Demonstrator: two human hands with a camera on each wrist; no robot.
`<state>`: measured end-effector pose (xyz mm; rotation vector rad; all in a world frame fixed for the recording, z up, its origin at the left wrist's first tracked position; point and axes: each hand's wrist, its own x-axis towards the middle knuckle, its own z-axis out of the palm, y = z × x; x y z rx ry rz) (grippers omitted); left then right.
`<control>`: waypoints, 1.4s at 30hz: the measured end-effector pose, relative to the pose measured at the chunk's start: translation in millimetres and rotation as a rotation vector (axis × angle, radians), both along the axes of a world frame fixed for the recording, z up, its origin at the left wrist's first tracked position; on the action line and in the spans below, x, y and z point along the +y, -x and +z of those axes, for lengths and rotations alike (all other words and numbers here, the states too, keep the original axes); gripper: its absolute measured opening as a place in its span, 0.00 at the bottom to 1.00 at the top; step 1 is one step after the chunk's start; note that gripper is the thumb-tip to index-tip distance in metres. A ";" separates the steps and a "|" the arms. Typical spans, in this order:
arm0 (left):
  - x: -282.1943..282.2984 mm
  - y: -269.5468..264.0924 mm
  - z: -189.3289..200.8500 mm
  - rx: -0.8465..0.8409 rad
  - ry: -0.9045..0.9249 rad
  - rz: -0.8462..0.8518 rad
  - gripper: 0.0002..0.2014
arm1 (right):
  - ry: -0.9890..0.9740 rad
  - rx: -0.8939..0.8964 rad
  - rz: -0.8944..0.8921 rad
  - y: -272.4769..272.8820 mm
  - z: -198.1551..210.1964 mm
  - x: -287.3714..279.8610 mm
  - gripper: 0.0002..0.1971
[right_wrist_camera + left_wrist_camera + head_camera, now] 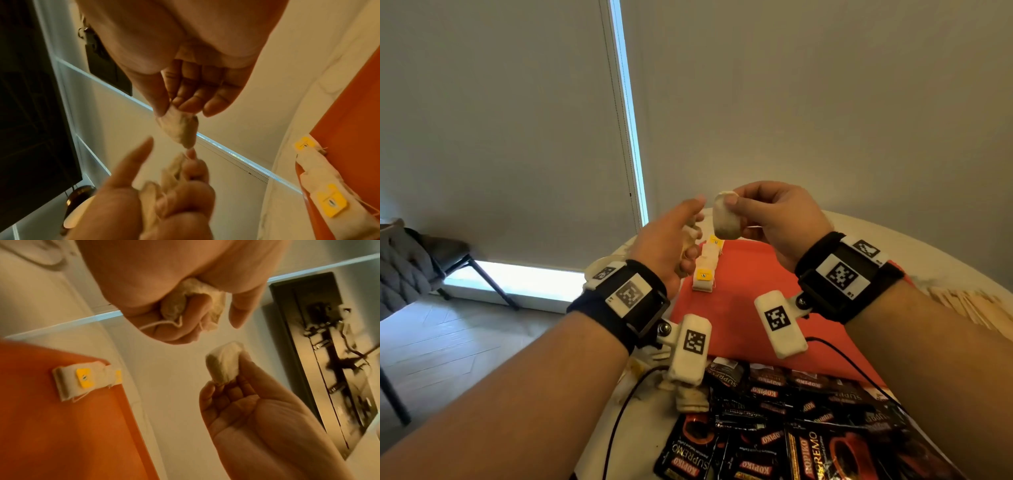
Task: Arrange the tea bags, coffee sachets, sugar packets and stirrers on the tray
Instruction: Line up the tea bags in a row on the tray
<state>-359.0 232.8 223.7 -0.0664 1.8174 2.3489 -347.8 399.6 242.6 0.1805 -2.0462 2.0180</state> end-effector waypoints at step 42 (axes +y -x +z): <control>-29.3 39.7 -3.2 -0.083 0.161 0.084 0.07 | -0.410 -0.698 -0.027 40.8 -66.7 -34.8 0.11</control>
